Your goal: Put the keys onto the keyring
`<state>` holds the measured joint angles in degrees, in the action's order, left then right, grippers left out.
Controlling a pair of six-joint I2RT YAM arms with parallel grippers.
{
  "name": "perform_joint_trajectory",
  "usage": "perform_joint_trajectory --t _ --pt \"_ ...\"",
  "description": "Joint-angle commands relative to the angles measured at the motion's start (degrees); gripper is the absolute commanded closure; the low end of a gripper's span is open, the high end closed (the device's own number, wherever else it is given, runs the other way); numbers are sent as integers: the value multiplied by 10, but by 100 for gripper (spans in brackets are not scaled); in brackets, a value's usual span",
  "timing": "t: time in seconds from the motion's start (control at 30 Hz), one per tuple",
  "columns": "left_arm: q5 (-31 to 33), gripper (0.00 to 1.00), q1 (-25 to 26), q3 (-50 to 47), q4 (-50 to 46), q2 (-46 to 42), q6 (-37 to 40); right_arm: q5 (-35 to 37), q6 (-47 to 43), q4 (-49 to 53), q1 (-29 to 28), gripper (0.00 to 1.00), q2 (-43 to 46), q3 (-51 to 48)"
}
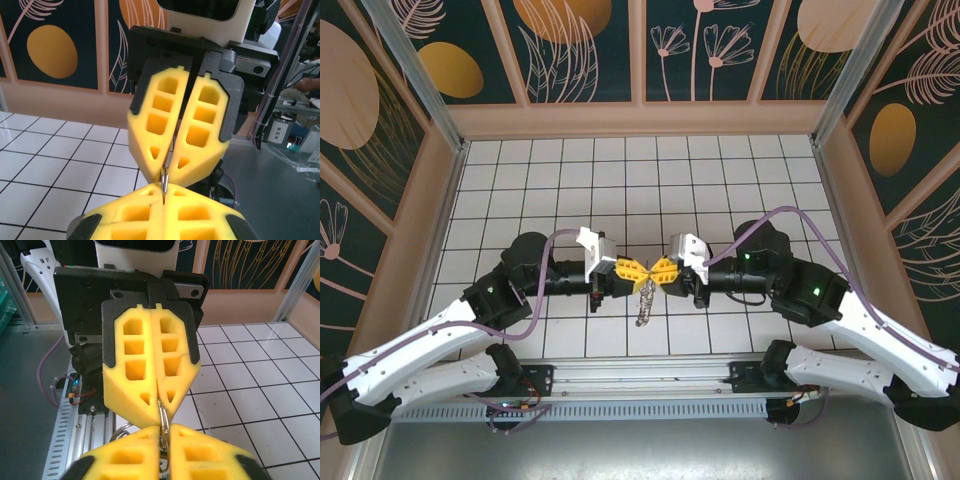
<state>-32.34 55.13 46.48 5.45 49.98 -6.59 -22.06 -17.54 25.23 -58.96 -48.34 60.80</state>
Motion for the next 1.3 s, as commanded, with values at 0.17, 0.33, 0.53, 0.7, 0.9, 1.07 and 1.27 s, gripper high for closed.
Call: perform_joint_trajectory --t 0.17,0.33,0.53,0.7,0.9,1.07,1.27 --pt "-15 100 7 42 -9 18 11 56 -16 -3 0 100 -6 6" --pt "29 91 7 133 -208 63 105 89 -42 50 1 100 -45 40" --pt "56 87 7 197 -331 124 169 102 -60 87 0 100 -81 63" --pt "38 100 7 197 -325 145 176 110 -65 100 0 100 -90 69" --pt "0 100 7 140 -204 111 122 106 -64 78 2 100 -72 47" --pt "-22 100 6 96 -59 65 47 86 -41 13 3 100 -30 -4" --pt "-24 100 6 50 31 31 -3 64 -18 -25 6 92 -7 -42"
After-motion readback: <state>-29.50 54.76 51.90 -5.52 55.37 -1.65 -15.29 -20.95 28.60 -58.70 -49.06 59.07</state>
